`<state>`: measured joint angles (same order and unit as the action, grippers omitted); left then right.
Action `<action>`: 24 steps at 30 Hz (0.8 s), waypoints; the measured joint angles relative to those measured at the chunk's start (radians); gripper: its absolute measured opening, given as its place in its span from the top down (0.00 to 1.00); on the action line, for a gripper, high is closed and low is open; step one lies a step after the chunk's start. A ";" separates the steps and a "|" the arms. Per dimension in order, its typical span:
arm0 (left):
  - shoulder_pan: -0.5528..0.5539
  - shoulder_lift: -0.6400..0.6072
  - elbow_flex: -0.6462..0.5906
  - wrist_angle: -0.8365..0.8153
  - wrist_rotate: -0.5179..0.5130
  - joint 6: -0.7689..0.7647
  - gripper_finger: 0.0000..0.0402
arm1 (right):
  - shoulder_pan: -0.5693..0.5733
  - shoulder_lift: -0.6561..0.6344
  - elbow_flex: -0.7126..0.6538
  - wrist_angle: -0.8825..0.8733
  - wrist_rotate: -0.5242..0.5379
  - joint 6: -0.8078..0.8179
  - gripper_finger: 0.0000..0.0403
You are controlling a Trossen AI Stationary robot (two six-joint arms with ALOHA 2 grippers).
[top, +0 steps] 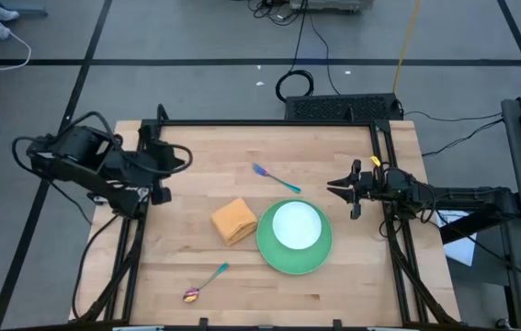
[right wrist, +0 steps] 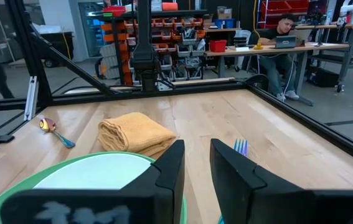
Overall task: Set table place
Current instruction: Put the purple fork to the right of the light green plate
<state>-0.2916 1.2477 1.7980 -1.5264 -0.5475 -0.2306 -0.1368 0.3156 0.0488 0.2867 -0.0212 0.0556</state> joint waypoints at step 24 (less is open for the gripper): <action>0.000 -0.405 -0.489 0.652 0.345 0.275 1.00 | 0.000 0.000 0.000 0.000 0.000 0.002 0.83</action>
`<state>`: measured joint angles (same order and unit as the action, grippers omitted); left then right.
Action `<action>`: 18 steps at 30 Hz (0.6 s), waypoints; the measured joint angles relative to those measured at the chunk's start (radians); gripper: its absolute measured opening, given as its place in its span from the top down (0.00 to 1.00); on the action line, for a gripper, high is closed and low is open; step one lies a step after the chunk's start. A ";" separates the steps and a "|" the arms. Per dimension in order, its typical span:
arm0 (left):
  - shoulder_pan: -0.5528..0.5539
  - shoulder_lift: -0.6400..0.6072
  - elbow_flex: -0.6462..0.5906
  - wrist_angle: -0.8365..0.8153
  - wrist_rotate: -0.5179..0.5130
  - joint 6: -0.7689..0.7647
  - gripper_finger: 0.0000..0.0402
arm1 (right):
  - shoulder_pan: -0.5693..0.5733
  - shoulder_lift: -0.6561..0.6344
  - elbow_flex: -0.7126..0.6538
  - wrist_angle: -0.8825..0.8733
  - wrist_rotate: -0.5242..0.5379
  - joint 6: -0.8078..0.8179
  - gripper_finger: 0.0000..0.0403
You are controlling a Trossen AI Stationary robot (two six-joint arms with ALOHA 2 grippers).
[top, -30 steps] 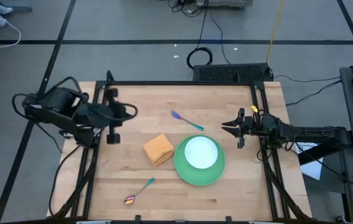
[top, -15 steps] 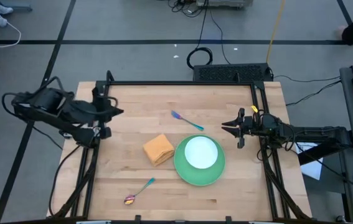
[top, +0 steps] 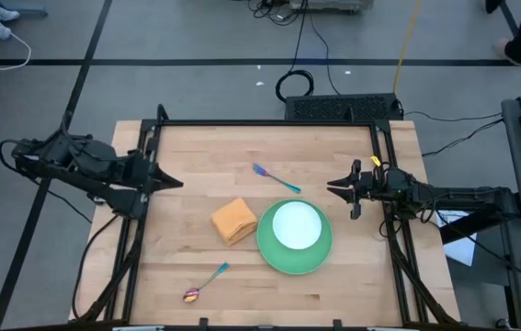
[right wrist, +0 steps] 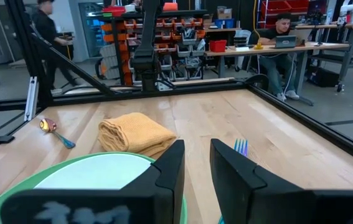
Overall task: Set table place
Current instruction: Put the purple fork to the right of the light green plate
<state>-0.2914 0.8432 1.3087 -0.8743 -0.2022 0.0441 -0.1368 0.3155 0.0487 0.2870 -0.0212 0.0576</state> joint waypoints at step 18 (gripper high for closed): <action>0.037 -0.191 -0.393 0.384 0.175 0.260 1.00 | 0.000 0.000 0.000 -0.001 0.000 0.001 0.83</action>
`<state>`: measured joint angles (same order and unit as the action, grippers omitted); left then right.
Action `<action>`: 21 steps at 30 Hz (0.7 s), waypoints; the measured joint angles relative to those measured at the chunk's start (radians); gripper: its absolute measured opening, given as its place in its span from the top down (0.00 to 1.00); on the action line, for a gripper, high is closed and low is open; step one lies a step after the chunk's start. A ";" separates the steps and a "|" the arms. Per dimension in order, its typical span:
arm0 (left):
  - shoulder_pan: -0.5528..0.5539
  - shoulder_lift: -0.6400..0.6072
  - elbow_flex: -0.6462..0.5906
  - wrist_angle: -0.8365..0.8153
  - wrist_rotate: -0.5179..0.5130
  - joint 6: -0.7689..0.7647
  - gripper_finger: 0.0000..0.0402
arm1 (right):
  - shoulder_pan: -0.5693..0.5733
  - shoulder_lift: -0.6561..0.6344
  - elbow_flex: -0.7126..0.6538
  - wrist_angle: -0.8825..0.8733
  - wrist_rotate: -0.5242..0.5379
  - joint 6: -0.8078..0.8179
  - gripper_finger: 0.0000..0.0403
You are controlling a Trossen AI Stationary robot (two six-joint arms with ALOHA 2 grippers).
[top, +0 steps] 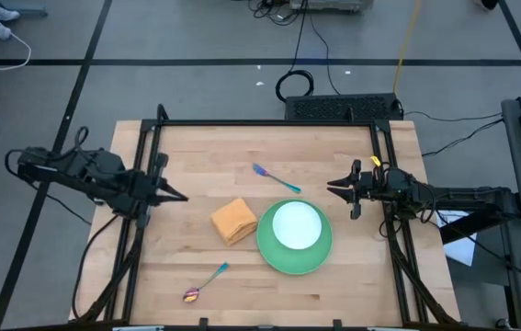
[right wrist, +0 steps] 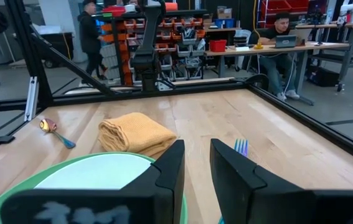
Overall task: Set table place
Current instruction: Put the purple fork to the right of the light green plate
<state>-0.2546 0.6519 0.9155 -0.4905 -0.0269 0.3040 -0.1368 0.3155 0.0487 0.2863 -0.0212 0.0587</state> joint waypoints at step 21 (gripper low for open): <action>0.061 -0.347 -0.319 0.049 -0.124 -0.206 1.00 | 0.000 0.000 0.000 0.000 0.000 0.001 0.83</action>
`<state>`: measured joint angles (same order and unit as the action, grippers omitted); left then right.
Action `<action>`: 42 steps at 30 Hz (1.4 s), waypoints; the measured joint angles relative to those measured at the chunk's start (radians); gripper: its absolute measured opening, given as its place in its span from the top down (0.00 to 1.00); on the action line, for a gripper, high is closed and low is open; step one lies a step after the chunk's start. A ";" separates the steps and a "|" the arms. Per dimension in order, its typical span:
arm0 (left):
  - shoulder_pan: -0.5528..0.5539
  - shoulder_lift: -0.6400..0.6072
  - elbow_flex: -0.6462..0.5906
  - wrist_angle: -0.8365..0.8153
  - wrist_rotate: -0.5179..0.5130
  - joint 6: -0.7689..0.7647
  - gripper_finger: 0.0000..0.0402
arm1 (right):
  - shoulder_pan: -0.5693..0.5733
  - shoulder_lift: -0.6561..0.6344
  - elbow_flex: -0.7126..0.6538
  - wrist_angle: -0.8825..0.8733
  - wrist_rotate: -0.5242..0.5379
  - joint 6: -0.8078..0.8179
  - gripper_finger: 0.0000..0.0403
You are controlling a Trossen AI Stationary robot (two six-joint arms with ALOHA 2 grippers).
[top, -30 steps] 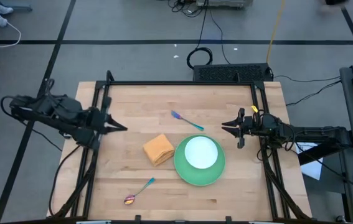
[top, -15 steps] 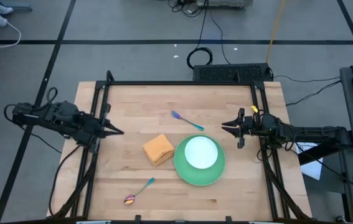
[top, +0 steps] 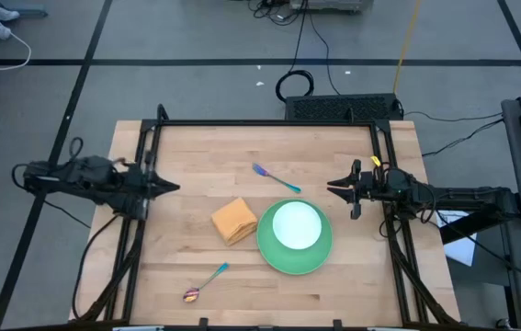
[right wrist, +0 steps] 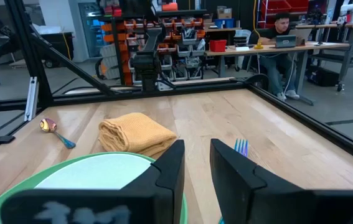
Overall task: Set table place
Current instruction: Put the purple fork to the right of the light green plate
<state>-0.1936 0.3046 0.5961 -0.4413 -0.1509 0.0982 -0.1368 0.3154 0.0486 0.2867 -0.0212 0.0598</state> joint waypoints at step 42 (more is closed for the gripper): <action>0.063 0.000 -0.560 0.729 0.057 0.046 1.00 | 0.000 0.000 0.000 0.000 0.000 0.005 0.83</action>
<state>-0.1310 0.3046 0.0365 0.2878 -0.0940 0.1440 -0.1368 0.3153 0.0490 0.2867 -0.0212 0.0650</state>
